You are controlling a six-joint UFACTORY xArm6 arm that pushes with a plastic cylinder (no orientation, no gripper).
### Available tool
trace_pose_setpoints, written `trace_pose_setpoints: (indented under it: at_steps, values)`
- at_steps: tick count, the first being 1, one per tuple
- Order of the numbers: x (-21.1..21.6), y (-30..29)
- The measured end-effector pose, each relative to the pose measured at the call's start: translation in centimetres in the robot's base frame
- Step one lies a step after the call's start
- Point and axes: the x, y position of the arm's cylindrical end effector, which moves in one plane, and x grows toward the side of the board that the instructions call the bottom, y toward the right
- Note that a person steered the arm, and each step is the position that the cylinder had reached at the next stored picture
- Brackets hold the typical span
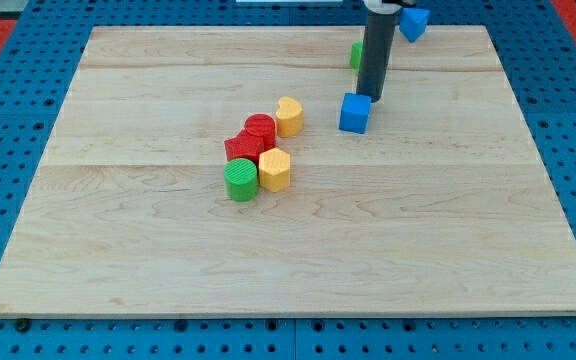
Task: Push blue cube closer to group of blocks
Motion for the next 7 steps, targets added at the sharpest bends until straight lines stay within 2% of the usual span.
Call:
trace_pose_setpoints:
  at_steps: [1,2,3,5,6,7]
  values:
    - [1.1,-0.1]
    - [2.3,-3.9]
    - [4.3,-4.3]
    - [4.3,0.1]
    - [5.9,0.1]
    - [7.1,-2.7]
